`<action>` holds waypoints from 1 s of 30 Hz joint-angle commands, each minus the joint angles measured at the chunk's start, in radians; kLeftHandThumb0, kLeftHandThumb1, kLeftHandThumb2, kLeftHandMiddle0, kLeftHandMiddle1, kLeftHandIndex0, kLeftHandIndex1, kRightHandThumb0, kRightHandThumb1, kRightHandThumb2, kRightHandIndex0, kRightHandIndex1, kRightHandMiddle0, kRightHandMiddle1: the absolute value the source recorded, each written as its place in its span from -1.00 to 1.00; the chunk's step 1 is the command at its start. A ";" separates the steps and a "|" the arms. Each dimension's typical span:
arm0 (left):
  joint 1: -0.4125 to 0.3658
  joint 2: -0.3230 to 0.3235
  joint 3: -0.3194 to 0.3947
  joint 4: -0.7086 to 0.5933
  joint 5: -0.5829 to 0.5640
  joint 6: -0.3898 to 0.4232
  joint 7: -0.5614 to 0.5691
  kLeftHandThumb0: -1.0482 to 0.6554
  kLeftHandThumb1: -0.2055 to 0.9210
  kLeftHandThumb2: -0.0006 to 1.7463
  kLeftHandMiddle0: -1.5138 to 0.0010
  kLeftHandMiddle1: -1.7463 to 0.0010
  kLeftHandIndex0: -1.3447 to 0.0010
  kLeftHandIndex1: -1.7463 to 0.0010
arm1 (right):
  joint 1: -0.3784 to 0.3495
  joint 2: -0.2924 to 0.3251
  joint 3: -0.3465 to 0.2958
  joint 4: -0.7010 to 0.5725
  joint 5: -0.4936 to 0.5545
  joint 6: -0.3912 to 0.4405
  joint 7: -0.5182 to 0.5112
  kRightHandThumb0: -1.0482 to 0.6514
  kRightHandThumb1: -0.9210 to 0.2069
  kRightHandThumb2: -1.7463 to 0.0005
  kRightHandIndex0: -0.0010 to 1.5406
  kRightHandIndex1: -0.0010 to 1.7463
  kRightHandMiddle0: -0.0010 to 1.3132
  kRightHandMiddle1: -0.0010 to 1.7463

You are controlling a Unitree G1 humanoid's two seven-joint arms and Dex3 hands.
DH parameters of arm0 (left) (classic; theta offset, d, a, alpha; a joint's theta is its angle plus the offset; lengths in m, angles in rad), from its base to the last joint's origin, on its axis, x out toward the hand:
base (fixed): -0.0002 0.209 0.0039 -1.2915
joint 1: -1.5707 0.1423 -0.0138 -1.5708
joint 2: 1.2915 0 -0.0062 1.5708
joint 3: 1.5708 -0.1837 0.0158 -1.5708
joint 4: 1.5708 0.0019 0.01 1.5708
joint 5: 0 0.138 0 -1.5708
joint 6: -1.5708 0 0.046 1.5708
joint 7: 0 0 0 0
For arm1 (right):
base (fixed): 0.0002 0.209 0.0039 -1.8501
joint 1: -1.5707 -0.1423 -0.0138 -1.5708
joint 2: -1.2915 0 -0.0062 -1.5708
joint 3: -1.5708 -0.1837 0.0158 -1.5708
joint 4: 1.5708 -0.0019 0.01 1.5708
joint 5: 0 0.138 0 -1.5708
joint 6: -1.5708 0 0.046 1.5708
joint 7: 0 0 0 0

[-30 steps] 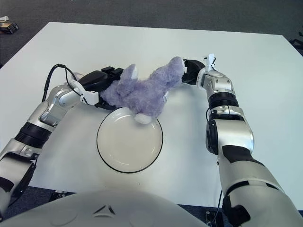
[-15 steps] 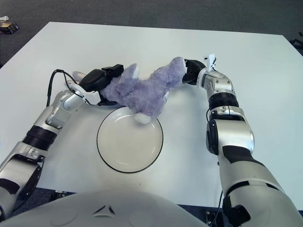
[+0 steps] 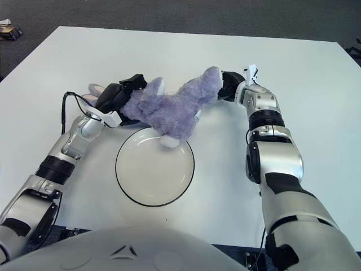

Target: Put the doll into the plate.

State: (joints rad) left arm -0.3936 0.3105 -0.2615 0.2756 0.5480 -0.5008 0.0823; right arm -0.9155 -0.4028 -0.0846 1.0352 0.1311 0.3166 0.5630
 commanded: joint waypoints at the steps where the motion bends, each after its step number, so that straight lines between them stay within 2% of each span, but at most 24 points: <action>1: 0.002 -0.009 0.021 0.021 -0.009 -0.026 0.052 0.23 -0.51 0.81 -0.08 -0.92 0.16 -1.00 | 0.047 0.005 0.022 0.046 -0.037 0.024 -0.011 0.22 0.73 -0.94 0.17 1.00 0.10 0.83; 11: 0.001 -0.005 0.044 0.033 0.015 -0.030 0.108 0.23 -0.59 0.88 -0.11 -0.95 0.10 -1.00 | 0.045 0.004 0.031 0.063 -0.040 0.019 -0.001 0.22 0.71 -0.93 0.17 1.00 0.08 0.84; 14: -0.001 -0.002 0.057 0.031 0.028 -0.029 0.139 0.23 -0.59 0.89 -0.09 -0.98 0.10 -1.00 | 0.057 0.005 0.038 0.047 -0.045 0.011 -0.004 0.22 0.67 -0.90 0.14 1.00 0.06 0.83; 16: -0.004 0.003 0.073 0.028 0.037 -0.031 0.174 0.23 -0.66 0.94 -0.12 -0.99 0.04 -1.00 | 0.075 0.008 0.052 0.020 -0.057 -0.008 -0.013 0.22 0.61 -0.85 0.11 1.00 0.04 0.82; 22: -0.005 0.013 0.119 0.017 0.061 -0.055 0.284 0.23 -0.74 1.00 -0.16 -0.99 -0.01 -1.00 | 0.171 0.054 0.103 -0.213 -0.075 0.037 -0.066 0.22 0.46 -0.74 0.03 1.00 -0.04 0.79; 29: -0.014 -0.009 0.173 0.010 0.027 -0.077 0.385 0.23 -0.82 1.00 -0.27 -0.85 -0.05 -1.00 | 0.278 0.054 0.149 -0.491 -0.081 0.052 -0.075 0.22 0.35 -0.67 -0.02 1.00 -0.14 0.83; 30: -0.019 -0.011 0.180 0.011 0.014 -0.083 0.387 0.23 -0.82 1.00 -0.28 -0.85 -0.05 -1.00 | 0.292 0.054 0.151 -0.522 -0.083 0.047 -0.078 0.22 0.25 -0.62 -0.14 1.00 -0.18 0.89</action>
State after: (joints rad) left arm -0.3906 0.3095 -0.1107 0.3003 0.5950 -0.5545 0.4353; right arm -0.7082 -0.3646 0.0371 0.5845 0.0665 0.3338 0.4876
